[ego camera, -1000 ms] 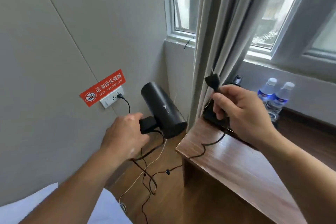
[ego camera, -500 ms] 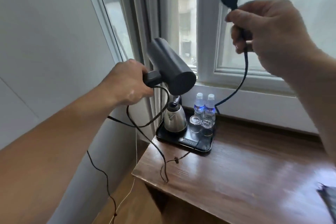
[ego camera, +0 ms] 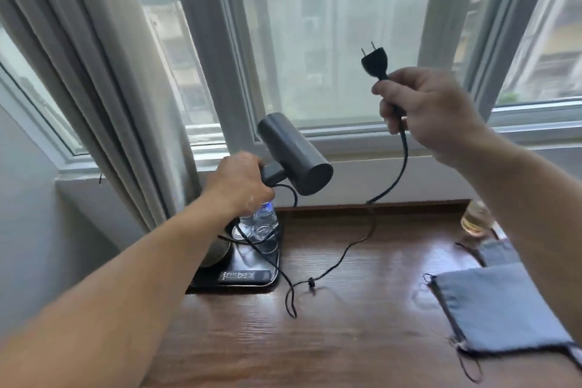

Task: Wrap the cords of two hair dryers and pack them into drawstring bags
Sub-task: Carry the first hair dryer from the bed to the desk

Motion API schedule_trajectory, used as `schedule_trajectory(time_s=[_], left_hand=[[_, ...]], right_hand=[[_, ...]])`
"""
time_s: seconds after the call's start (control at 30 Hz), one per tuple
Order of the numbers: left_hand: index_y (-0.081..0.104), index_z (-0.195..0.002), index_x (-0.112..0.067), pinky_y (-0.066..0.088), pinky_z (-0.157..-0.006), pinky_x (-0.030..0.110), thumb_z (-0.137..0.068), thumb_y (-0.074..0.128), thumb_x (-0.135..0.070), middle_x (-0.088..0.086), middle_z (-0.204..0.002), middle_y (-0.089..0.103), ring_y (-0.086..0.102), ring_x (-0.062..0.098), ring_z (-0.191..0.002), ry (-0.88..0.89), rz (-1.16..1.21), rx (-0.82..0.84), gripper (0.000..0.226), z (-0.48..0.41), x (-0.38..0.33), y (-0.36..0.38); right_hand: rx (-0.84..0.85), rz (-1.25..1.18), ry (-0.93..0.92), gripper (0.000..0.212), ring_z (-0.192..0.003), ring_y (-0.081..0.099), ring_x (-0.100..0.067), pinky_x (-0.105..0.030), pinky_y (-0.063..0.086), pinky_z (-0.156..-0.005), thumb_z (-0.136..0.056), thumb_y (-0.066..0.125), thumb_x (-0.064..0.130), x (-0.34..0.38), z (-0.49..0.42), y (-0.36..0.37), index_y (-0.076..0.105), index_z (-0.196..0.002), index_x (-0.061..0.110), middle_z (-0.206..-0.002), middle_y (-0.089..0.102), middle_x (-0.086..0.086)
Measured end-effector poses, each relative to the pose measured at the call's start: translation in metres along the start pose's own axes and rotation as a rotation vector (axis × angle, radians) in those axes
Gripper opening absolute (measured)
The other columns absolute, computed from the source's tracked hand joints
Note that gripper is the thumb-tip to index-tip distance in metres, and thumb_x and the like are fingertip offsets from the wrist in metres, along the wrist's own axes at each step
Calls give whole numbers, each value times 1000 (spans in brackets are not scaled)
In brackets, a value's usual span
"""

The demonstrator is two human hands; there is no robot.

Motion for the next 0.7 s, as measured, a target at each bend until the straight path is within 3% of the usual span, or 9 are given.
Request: schedule_trajectory(time_s=[0.1, 0.3, 0.7], left_hand=[[49, -62, -22, 44, -66, 32, -70, 75, -24, -5, -65, 51, 56, 29, -76, 60, 9, 41, 27, -24, -17, 34], [55, -68, -23, 55, -73, 37, -68, 74, -26, 4, -83, 66, 62, 31, -83, 156, 80, 158, 19, -74, -46, 83], [62, -85, -22, 44, -63, 33, -75, 70, -22, 2, -85, 64, 62, 27, -81, 334, 170, 206, 12, -143, -133, 138]], right_hand=[[-43, 52, 36, 15, -56, 53, -20, -34, 47, -59, -100, 60, 21, -23, -4, -19, 69, -93, 11, -62, 63, 2], [-176, 173, 58, 17, -55, 54, -19, -30, 48, -56, -100, 58, 17, -41, -22, -48, 70, -91, 10, -63, 62, -1], [-367, 306, 64, 21, -51, 55, -16, -36, 50, -59, -99, 59, 17, -60, -67, -114, 69, -94, 0, -62, 62, -3]])
Point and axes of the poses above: each hand's wrist, its own z-axis away from the middle knuckle, its own y-axis out of the palm, x = y × z, the point moved 1 cm from there along -z, towards the middle knuckle
